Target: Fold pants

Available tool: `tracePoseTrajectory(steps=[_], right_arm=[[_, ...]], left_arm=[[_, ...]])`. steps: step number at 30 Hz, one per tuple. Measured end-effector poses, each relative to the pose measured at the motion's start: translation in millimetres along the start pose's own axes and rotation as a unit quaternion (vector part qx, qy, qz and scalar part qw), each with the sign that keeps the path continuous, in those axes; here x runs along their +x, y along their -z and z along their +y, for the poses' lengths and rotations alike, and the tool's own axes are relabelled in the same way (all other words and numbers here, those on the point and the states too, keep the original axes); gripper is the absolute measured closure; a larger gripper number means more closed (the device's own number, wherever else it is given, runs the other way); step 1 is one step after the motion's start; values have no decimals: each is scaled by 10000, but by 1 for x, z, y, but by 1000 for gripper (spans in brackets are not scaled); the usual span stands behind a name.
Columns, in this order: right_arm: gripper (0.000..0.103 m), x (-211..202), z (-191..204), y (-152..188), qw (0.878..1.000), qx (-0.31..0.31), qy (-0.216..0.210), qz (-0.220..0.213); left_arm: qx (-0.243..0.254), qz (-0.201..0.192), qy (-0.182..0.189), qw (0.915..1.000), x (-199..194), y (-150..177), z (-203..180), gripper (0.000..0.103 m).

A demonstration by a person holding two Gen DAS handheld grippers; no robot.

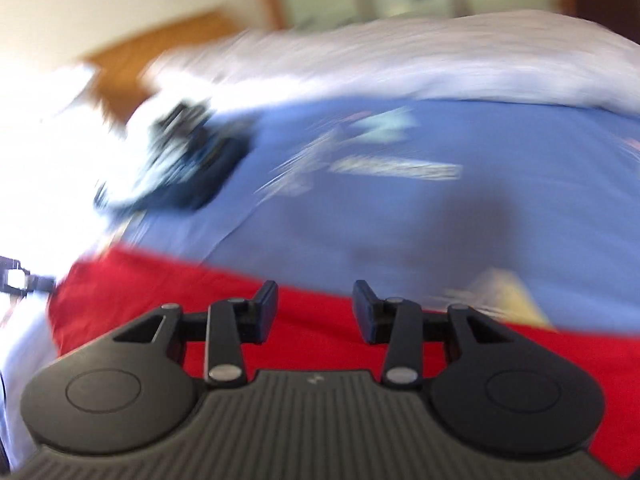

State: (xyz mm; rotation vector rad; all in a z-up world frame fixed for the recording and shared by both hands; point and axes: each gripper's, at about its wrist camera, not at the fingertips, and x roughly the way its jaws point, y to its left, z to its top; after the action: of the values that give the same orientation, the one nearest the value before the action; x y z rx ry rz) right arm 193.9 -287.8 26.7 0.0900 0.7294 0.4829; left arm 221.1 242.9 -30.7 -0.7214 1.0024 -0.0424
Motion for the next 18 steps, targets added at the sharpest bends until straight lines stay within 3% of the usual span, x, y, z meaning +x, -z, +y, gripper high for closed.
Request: tracePoseTrajectory(steps=[5,9,10,11,12,14,18], right_arm=[[60,76,37,-14,9938,-675,-128,876],[61,101,43,-12,9845,-1005,-280,1409],[66,100,46,-10,9830,-1132,-286,1418],[89,98,50,-8,9818,-1286,-272,1374],[96,97,54,-6,9802,-1450,-205,1336],[98,93,63,-5,9781,-1670,-60,1238],[98,77,67,-19,9831,-1621,188,831]], left_arm=[[19,-216,81,9997,-10,-3,11,52],[105,-138,104,9998,-3,-1,20,51],[124,-87,148,9998,2,0,20,53],[206,-56,68,9997,8,4,19,59],[355,-37,-95,9993,14,5,15,66],[569,7,-194,9982,25,8,7,78],[538,-324,23,9980,14,-3,-1,83]])
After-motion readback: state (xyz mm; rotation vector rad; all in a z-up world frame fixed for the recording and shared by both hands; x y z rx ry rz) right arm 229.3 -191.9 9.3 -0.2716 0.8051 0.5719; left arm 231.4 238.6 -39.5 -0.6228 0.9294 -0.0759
